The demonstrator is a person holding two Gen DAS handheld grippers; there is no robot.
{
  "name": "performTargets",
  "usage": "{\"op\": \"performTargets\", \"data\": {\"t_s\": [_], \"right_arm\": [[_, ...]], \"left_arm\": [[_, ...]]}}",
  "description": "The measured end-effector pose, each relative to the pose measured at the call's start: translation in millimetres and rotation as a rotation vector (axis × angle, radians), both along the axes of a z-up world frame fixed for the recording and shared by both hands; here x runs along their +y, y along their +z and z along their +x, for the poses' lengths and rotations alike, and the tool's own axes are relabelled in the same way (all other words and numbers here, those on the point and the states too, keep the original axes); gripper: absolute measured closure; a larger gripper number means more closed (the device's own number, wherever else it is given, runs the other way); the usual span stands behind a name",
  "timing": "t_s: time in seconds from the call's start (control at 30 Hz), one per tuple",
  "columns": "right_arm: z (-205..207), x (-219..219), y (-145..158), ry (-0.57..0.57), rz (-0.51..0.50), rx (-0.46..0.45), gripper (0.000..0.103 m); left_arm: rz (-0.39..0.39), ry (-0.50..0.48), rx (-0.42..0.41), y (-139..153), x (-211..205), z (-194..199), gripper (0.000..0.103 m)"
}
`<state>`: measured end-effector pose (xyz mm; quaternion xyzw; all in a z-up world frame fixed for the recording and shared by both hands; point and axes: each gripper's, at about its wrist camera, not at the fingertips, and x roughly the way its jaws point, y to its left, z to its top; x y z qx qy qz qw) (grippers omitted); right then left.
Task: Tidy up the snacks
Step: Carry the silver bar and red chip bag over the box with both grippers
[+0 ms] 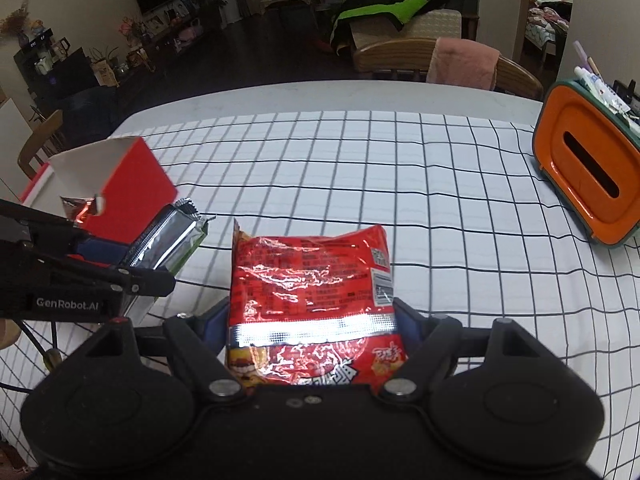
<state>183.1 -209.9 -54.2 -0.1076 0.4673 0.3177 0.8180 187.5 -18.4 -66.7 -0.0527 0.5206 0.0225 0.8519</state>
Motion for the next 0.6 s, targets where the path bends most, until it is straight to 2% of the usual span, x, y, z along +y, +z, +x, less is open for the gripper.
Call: {"op": "performTargets", "data": {"t_s": [0.1, 0.27, 0.3, 0.6], "right_arm": [[-19.0, 10.1, 14.0, 0.008, 0.012, -0.011, 0.024], [-23.0, 43.2, 36.4, 0.036, 0.019, -0.029, 0.024], [-11.4, 48.7, 33.3, 0.043, 0.02, -0.03, 0.024], [-32.0, 107.2, 44.2, 0.107, 0.017, -0.066, 0.024]], "left_arm": [[-0.004, 0.007, -0.019, 12.5, 10.3, -15.9, 0.061], [-0.007, 0.016, -0.044, 28.3, 30.4, -39.8, 0.061], [-0.009, 0.015, -0.052, 31.4, 34.6, -44.3, 0.061], [0.004, 0.043, -0.103, 51.4, 85.6, -79.2, 0.061]]}}
